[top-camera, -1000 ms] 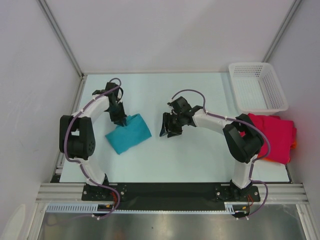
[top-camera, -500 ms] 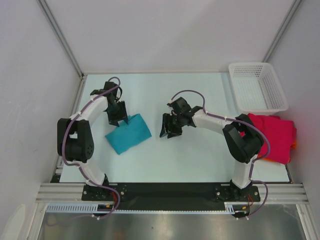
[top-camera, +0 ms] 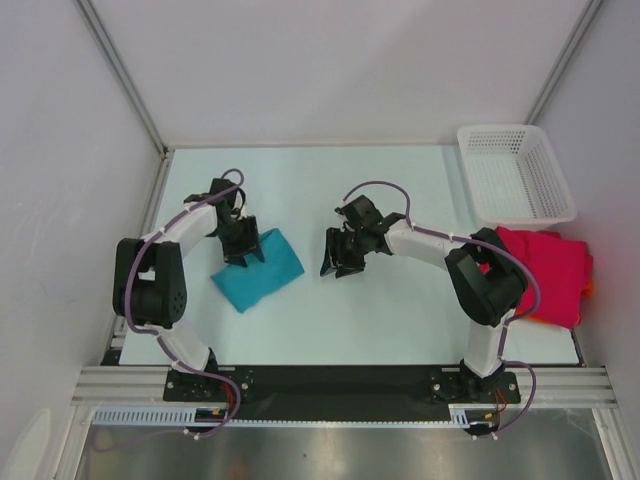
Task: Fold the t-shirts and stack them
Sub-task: Flatten out the tshirt
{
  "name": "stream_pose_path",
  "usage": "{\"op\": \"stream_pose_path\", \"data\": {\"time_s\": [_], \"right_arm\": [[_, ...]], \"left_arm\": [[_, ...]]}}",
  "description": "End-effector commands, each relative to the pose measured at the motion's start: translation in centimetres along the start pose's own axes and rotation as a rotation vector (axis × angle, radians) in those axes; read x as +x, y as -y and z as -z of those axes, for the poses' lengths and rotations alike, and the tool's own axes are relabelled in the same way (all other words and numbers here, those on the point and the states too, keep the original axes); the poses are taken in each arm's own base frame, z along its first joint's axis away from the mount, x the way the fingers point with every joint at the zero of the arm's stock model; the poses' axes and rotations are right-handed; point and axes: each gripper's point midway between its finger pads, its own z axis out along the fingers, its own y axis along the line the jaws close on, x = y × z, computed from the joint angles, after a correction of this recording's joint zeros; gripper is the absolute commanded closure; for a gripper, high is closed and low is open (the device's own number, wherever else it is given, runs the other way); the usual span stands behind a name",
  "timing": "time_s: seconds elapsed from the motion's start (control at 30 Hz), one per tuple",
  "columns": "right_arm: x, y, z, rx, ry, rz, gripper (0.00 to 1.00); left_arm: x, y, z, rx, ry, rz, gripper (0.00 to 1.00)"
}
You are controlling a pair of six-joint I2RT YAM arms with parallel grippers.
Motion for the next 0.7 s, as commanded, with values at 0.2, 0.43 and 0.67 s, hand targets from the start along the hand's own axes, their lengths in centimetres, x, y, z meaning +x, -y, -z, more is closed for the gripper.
{"op": "stream_pose_path", "data": {"time_s": [0.2,0.43,0.67], "right_arm": [[-0.1,-1.1,0.5,-0.023,0.017,0.013,0.47],[-0.3,-1.4,0.6,-0.027,0.024,0.014,0.47],[-1.4,-2.5,0.7,-0.040,0.043,0.021,0.46]], "left_arm": [[-0.9,3.5,0.8,0.181,0.031,0.009,1.00],[-4.3,8.6,9.9,0.354,0.180,-0.043,1.00],[-2.9,15.9,28.9,0.702,0.421,-0.206,1.00]]}}
